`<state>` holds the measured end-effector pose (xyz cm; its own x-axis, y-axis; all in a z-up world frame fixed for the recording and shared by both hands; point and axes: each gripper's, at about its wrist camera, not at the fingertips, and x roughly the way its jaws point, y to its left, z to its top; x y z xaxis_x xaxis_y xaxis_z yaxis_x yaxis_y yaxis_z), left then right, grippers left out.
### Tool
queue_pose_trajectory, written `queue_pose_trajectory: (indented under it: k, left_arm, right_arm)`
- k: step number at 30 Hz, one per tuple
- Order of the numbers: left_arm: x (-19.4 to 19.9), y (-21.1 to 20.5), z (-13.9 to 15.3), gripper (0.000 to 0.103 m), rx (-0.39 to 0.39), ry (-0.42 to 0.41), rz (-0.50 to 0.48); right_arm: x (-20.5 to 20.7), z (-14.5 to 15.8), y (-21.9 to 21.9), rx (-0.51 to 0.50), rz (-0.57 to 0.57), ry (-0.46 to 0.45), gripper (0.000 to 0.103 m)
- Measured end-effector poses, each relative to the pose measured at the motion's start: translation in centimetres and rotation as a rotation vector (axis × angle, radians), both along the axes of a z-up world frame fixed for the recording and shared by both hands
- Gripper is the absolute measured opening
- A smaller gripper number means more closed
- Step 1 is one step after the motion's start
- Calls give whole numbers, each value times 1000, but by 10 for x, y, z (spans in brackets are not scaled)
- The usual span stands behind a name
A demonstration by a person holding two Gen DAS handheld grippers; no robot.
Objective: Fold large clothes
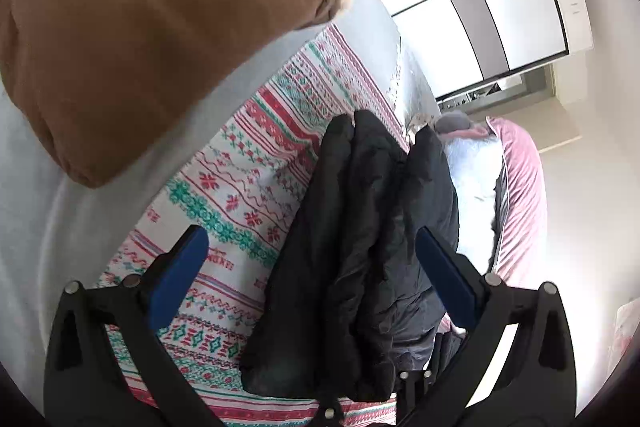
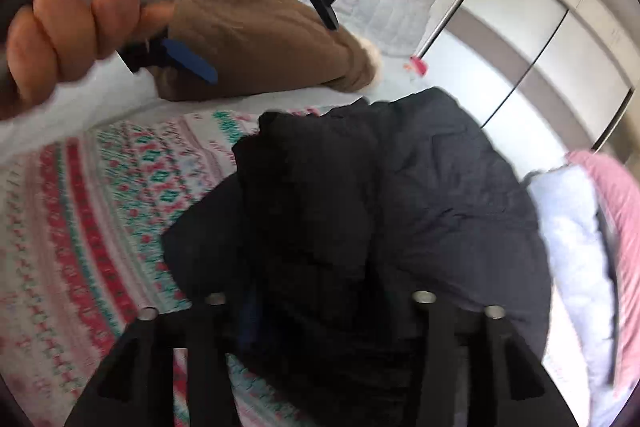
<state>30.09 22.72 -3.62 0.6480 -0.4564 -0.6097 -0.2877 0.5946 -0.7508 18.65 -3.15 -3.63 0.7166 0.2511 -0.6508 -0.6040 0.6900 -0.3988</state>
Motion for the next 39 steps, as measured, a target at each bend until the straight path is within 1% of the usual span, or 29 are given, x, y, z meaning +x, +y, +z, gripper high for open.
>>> queue_pose_trajectory:
  k: [1, 2, 3, 4, 6, 8, 9, 11, 13, 15, 16, 17, 18, 19, 21, 22, 23, 24, 25, 27, 29, 31, 33, 35, 36, 37, 39]
  left_arm:
    - [1, -1, 0, 103, 3, 3, -3]
    - [1, -2, 0, 103, 10, 4, -4]
    - [1, -3, 2, 103, 22, 1, -5]
    - [0, -3, 3, 103, 34, -2, -7]
    - [2, -12, 7, 103, 77, -8, -24]
    - [5, -25, 12, 103, 121, -22, -67]
    - [5, -33, 15, 103, 145, -32, -85]
    - [6, -49, 23, 103, 199, -52, -110]
    - [7, -65, 29, 103, 244, -80, -139]
    - [7, -80, 35, 102, 277, -115, -172]
    - [8, -87, 37, 102, 299, -131, -186]
    - [8, -94, 39, 100, 323, -145, -198]
    - [9, -101, 40, 97, 346, -151, -211]
    - [11, -107, 40, 94, 369, -150, -225]
    - [16, -118, 37, 82, 419, -147, -261]
    - [19, -122, 33, 78, 442, -133, -275]
    - [21, -124, 31, 71, 458, -119, -280]
    - [23, -123, 29, 66, 464, -113, -282]
    - [25, -122, 29, 64, 464, -113, -281]
    - [26, -117, 34, 63, 458, -121, -269]
    - [25, -111, 40, 63, 450, -142, -247]
    - [23, -108, 47, 63, 436, -162, -238]
    - [20, -109, 54, 63, 428, -195, -241]
    - [12, -115, 65, 63, 467, -255, -236]
    - [6, -121, 73, 63, 496, -303, -239]
    - [0, -128, 80, 63, 521, -354, -255]
    - [-5, -142, 89, 63, 551, -419, -293]
  right_arm:
    - [-1, 4, -4, 25, 3, 31, 60]
    - [-3, 12, -12, 77, 19, 84, 64]
    - [-7, 19, -19, 128, 38, 123, 65]
    - [-12, 31, -32, 207, 76, 177, 65]
    - [-24, 51, -56, 313, 159, 240, 65]
    - [-32, 71, -81, 394, 197, 229, 65]
    - [-31, 80, -96, 436, 189, 214, 65]
    - [-17, 102, -132, 570, 120, 212, 65]
    - [0, 112, -163, 682, 40, 229, 65]
    - [30, 107, -197, 766, -95, 263, 62]
    - [43, 103, -208, 785, -150, 296, 60]
    - [56, 95, -216, 788, -196, 331, 56]
    - [64, 87, -220, 780, -225, 362, 52]
    - [76, 72, -219, 757, -235, 401, 51]
    - [80, 57, -211, 704, -222, 435, 50]
    - [79, 47, -202, 663, -209, 442, 50]
    - [77, 37, -193, 621, -189, 435, 50]
    - [75, 30, -184, 576, -171, 432, 50]
    - [67, 20, -175, 544, -164, 436, 50]
    - [68, 12, -161, 488, -145, 446, 50]
    - [71, 3, -158, 445, -129, 460, 50]
    - [74, -5, -158, 436, -130, 487, 50]
    - [74, -9, -155, 417, -130, 493, 50]
    - [74, -13, -149, 380, -133, 480, 50]
    - [73, -15, -145, 356, -136, 471, 50]
    - [73, -17, -142, 344, -137, 465, 50]
    - [71, -18, -136, 315, -137, 450, 50]
